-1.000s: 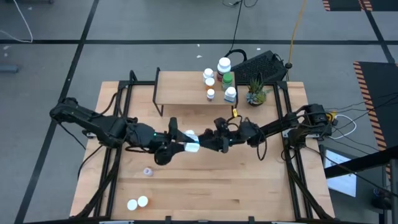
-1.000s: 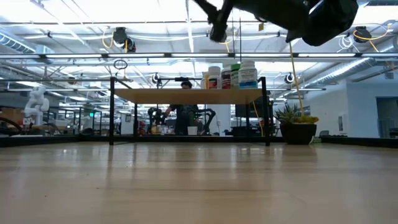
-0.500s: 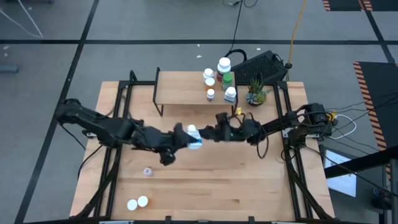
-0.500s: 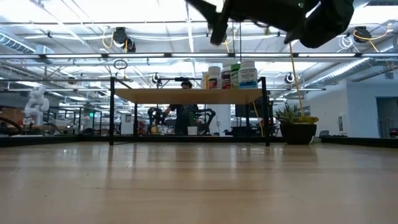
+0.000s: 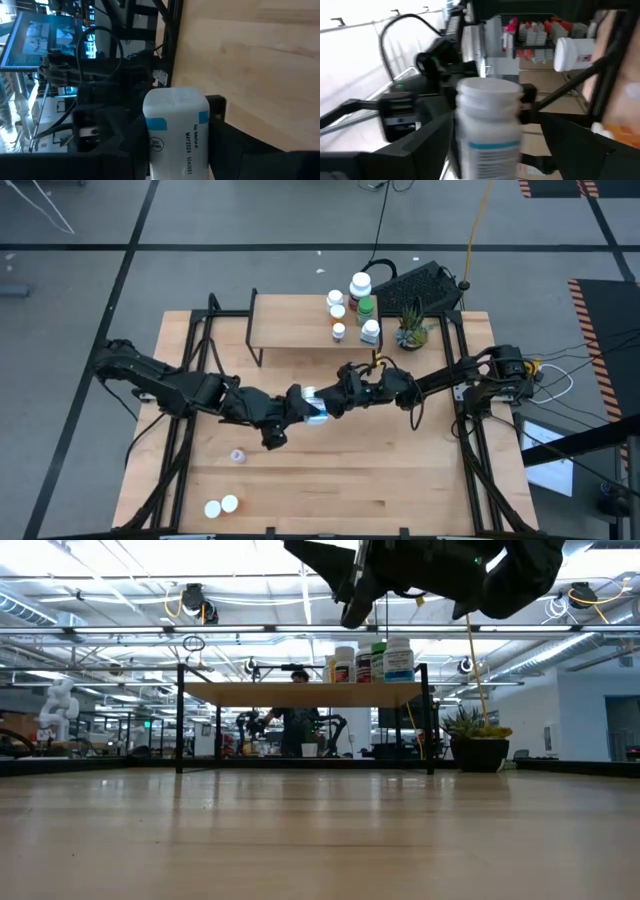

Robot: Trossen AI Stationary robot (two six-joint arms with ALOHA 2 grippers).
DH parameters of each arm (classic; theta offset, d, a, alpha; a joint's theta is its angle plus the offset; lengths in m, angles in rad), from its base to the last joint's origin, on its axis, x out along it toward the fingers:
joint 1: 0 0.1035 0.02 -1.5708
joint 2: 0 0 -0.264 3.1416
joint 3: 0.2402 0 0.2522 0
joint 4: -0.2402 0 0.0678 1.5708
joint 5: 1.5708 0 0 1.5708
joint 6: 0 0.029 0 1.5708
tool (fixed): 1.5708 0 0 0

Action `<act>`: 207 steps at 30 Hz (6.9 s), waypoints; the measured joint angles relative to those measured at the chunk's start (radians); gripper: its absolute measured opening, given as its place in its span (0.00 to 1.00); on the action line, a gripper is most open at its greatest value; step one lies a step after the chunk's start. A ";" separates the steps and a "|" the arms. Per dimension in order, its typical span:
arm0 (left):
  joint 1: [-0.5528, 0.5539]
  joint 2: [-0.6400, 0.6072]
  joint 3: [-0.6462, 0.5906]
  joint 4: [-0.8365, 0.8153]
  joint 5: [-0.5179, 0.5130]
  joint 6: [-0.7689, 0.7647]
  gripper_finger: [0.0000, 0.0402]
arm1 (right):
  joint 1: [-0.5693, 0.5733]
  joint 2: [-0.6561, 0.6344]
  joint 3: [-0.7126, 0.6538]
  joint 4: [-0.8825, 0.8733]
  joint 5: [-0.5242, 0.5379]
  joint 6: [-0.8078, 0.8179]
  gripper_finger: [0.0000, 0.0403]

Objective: Pick and place medicine bottles onto shelf by color
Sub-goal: Put the white medicine bottle on the shelf

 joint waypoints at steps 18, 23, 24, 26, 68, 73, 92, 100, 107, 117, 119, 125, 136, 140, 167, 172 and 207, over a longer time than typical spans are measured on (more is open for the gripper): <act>0.027 -0.002 0.000 0.019 -0.015 -0.357 0.54 | -0.009 0.002 0.000 0.037 -0.025 -0.162 0.35; 0.027 -0.002 0.001 0.024 -0.017 -0.566 0.68 | -0.009 0.002 0.000 0.071 -0.024 -0.206 0.39; 0.027 -0.002 0.001 0.025 -0.017 -0.611 0.70 | -0.013 0.002 0.000 0.076 -0.024 -0.213 0.39; 0.023 -0.003 0.001 0.026 -0.018 -0.705 0.74 | -0.021 0.002 0.000 0.080 -0.027 -0.236 0.38; 0.197 0.247 -0.075 -0.307 0.266 -1.407 0.77 | 0.134 -0.362 0.000 -1.019 0.201 -1.488 0.50; 0.236 0.338 -0.024 -0.329 0.335 -1.282 0.77 | 0.169 -0.440 0.000 -1.224 0.266 -1.549 0.57; 0.247 0.393 -0.037 -0.243 0.444 -0.914 0.77 | 0.256 -0.399 -0.001 -1.305 0.326 -1.376 0.65; 0.247 0.507 -0.037 -0.215 0.447 -0.930 0.77 | 0.256 -0.399 0.000 -1.305 0.324 -1.319 0.65; 0.240 0.546 -0.036 -0.210 0.446 -1.011 0.63 | 0.256 -0.399 0.000 -1.311 0.321 -1.308 0.65; 0.263 0.507 -0.037 -0.197 0.583 -1.177 0.53 | 0.279 -0.428 0.000 -1.250 0.377 -1.539 0.65; 0.272 0.474 -0.037 -0.189 0.640 -1.204 0.53 | 0.296 -0.443 0.000 -1.220 0.409 -1.634 0.65; 0.311 0.336 -0.036 -0.137 0.882 -1.239 0.56 | 0.341 -0.474 0.040 -1.164 0.431 -1.902 0.65; 0.354 0.230 -0.035 0.323 1.362 -1.532 0.57 | 0.307 -0.426 0.252 -1.124 0.437 -2.138 0.65; 0.358 0.230 -0.035 0.458 1.385 -1.596 0.57 | 0.264 -0.398 0.302 -1.131 0.317 -2.080 0.68; 0.418 0.233 -0.037 0.700 1.375 -1.769 0.58 | 0.176 -0.313 0.307 -1.007 0.102 -1.815 0.49; 0.410 0.233 -0.037 0.744 1.372 -1.813 0.58 | 0.177 -0.312 0.308 -0.993 0.105 -1.810 0.39; 0.342 0.231 -0.035 0.651 0.497 -1.785 0.68 | 0.140 -0.452 0.304 -1.751 0.182 -1.385 0.38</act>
